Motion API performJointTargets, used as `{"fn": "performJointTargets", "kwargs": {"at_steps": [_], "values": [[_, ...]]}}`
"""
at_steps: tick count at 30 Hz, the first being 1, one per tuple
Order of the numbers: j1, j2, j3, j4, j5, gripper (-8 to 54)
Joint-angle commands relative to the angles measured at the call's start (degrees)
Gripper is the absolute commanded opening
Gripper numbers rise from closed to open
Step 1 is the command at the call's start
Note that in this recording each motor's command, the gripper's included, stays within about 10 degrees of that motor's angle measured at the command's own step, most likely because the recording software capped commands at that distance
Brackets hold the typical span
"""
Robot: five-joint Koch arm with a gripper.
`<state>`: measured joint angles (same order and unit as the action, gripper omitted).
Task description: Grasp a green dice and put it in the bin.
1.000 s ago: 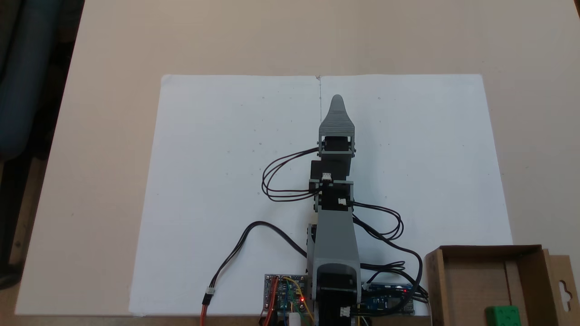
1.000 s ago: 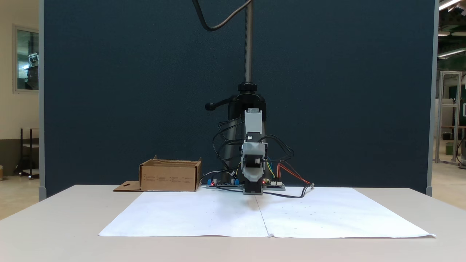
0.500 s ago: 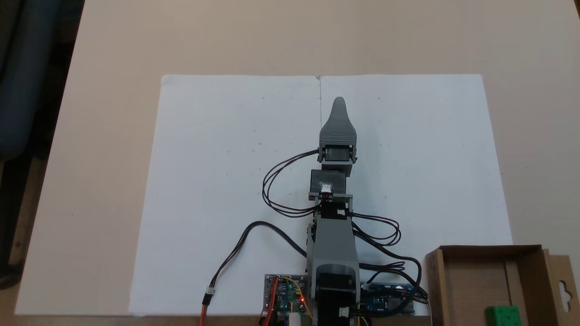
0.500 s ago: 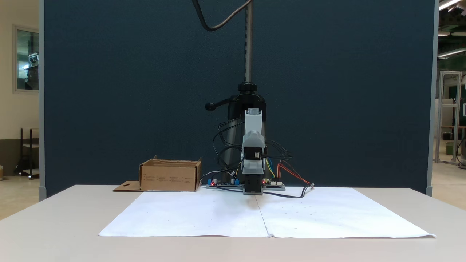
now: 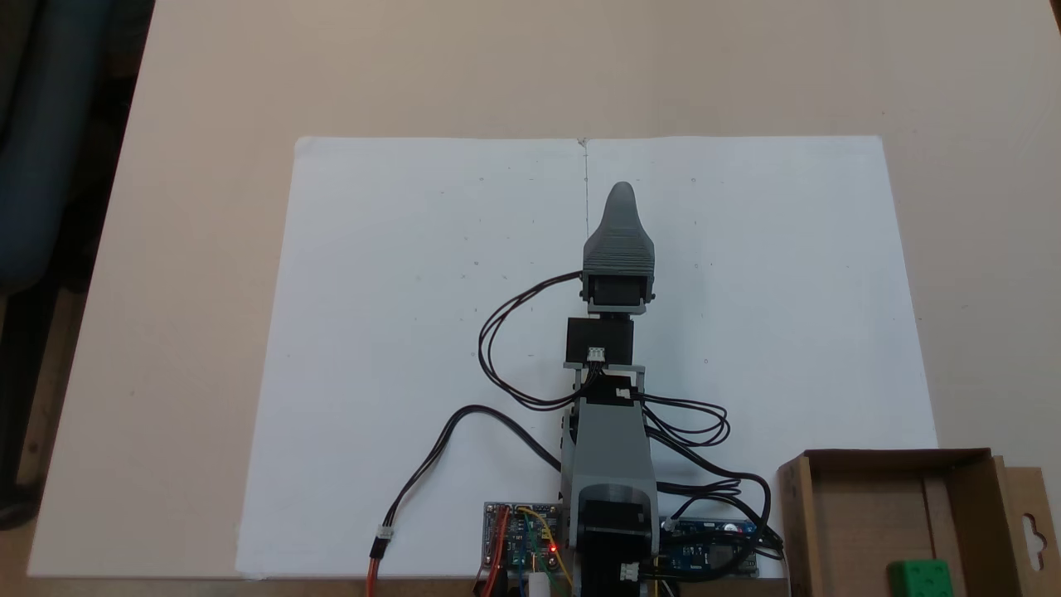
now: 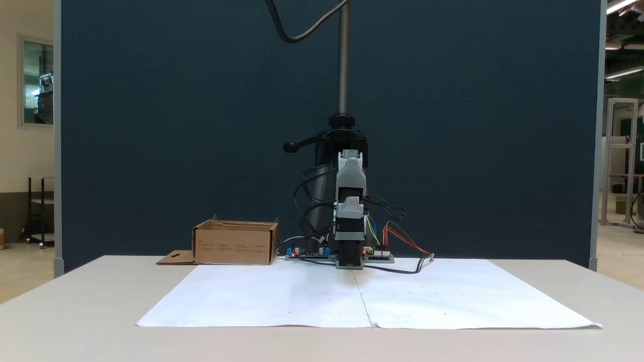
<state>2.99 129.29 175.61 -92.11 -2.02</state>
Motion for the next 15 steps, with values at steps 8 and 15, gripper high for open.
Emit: {"fn": "performJointTargets", "kwargs": {"at_steps": [8, 15], "values": [[-1.32, 6.42, 3.60, -5.98, -2.37, 44.6], [-1.32, 6.42, 3.60, -5.98, -2.37, 44.6]]}}
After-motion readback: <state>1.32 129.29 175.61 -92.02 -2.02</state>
